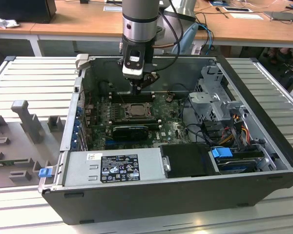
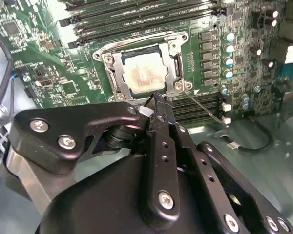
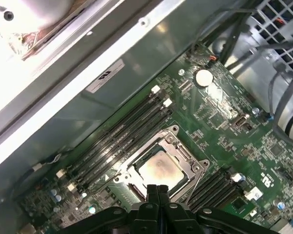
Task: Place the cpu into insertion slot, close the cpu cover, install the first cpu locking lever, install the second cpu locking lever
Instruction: 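Install the first cpu locking lever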
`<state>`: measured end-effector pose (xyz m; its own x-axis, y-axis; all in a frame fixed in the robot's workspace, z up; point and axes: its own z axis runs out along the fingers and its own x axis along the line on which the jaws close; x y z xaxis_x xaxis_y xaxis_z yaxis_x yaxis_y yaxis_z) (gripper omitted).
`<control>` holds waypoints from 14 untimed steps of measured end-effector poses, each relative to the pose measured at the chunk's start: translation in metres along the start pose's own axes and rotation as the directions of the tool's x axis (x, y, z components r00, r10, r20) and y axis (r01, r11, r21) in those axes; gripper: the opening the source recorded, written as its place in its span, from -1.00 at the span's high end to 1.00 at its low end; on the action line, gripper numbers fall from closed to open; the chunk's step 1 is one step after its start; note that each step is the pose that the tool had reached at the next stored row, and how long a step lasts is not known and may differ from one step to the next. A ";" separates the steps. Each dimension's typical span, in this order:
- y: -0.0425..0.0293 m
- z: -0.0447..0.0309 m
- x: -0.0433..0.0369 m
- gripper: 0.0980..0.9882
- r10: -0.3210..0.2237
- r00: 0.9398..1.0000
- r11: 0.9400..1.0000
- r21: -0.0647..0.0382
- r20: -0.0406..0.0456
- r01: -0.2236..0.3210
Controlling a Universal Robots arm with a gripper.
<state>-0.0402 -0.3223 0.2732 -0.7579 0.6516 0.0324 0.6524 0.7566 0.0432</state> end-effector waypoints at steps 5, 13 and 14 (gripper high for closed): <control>0.0000 0.0000 0.0000 0.98 -0.089 0.996 0.996 0.005 -0.003 0.089; 0.0000 0.0008 0.0000 0.98 -0.321 0.947 0.947 0.010 -0.014 0.321; 0.0000 0.0009 0.0000 0.98 -0.350 0.937 0.937 0.011 -0.016 0.350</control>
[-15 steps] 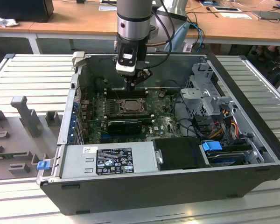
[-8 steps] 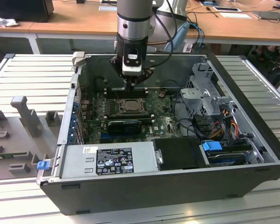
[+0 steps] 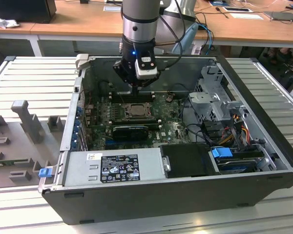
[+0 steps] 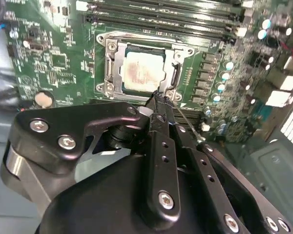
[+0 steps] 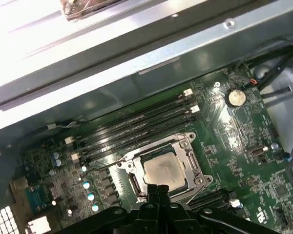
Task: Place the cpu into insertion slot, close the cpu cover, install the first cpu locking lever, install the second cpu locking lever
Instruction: 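Install the first cpu locking lever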
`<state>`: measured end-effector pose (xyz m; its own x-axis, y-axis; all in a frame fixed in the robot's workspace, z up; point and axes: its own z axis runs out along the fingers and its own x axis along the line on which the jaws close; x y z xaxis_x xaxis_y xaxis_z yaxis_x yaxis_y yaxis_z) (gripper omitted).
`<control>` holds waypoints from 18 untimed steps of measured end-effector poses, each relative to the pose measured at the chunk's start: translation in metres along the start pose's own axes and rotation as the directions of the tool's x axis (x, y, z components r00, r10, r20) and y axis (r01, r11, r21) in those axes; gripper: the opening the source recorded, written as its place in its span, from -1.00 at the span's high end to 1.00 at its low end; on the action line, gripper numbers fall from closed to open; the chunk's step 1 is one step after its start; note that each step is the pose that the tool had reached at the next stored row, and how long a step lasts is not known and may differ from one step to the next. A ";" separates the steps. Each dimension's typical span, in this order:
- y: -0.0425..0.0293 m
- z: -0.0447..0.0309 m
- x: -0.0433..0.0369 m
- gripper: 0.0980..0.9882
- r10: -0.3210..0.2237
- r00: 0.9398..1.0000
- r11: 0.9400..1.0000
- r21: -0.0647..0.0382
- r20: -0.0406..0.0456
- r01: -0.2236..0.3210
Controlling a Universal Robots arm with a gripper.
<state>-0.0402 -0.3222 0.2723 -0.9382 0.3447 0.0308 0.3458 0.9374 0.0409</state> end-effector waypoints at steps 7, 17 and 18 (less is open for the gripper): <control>0.0000 0.0001 0.0000 0.98 -0.159 0.987 0.987 0.004 -0.007 0.159; 0.0000 0.0001 0.0000 0.98 -0.398 0.917 0.917 0.009 -0.018 0.398; 0.0000 0.0001 0.0000 0.98 -0.431 0.902 0.902 0.009 -0.020 0.431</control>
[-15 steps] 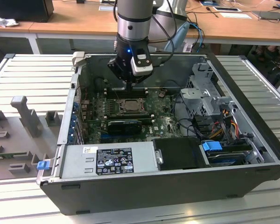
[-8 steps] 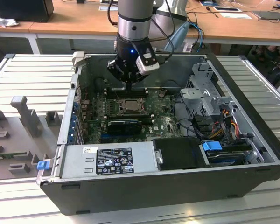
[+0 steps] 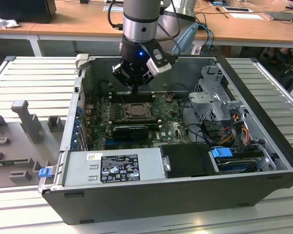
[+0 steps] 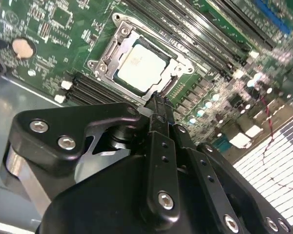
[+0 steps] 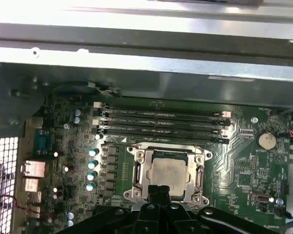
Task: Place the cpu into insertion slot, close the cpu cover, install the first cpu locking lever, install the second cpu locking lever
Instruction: 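Install the first cpu locking lever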
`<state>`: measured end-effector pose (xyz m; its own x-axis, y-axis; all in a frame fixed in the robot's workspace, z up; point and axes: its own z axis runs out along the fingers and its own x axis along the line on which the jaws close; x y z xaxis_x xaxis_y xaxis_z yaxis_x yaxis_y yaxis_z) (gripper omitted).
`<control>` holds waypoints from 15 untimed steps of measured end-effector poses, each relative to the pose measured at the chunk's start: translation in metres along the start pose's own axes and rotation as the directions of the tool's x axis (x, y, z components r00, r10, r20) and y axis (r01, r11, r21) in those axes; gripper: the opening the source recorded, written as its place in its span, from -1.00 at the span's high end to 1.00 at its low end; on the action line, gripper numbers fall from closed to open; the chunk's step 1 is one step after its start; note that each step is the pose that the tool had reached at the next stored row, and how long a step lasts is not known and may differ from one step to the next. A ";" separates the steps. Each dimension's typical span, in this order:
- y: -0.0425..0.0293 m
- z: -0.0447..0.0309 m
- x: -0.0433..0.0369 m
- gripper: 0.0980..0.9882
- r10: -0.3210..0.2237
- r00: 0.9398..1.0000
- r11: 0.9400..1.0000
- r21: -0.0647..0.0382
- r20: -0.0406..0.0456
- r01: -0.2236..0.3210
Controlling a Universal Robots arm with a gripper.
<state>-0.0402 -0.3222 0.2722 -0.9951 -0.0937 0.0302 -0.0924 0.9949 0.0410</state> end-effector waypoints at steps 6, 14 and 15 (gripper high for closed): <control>0.0006 0.0003 0.0057 0.98 -0.066 0.998 0.998 0.000 -0.002 0.066; 0.0007 0.0066 0.0071 0.98 0.031 0.999 1.000 -0.002 0.009 -0.031; 0.0008 0.0067 0.0077 0.98 0.032 0.999 0.999 -0.002 0.010 -0.032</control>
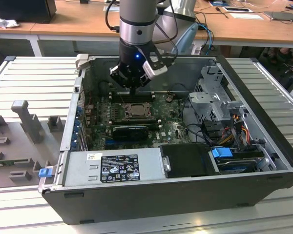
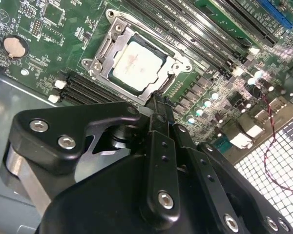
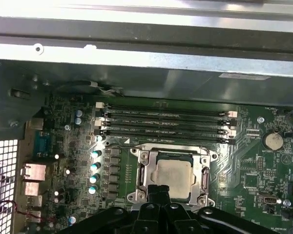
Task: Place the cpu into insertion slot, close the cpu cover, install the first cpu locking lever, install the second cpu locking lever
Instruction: 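Install the first cpu locking lever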
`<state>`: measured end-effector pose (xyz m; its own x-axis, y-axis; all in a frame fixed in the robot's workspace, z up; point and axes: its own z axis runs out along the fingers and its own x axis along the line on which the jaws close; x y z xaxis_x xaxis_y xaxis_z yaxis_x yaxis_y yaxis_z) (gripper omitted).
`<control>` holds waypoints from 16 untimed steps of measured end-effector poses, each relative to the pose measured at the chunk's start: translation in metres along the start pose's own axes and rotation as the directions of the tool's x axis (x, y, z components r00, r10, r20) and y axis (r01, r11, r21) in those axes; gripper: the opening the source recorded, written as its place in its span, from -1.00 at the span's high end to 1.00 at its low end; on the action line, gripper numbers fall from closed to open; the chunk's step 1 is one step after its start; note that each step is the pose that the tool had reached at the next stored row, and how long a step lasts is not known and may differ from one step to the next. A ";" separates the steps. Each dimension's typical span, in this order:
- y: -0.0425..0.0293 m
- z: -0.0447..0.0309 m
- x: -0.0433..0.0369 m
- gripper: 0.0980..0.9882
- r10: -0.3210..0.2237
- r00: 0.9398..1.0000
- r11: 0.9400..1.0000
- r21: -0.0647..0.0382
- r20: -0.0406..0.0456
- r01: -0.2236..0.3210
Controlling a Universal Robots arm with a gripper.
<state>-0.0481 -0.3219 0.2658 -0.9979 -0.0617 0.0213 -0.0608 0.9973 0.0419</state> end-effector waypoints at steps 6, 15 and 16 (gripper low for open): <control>0.0009 0.0007 0.0125 0.98 0.001 1.000 1.000 0.000 0.008 -0.001; 0.0043 0.0021 0.0387 0.98 0.001 1.000 1.000 0.001 0.019 -0.001; 0.0061 0.0024 0.0433 0.98 0.001 1.000 1.000 0.001 0.019 -0.001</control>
<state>-0.0917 -0.3184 0.2646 -0.9982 -0.0598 0.0023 -0.0597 0.9974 0.0406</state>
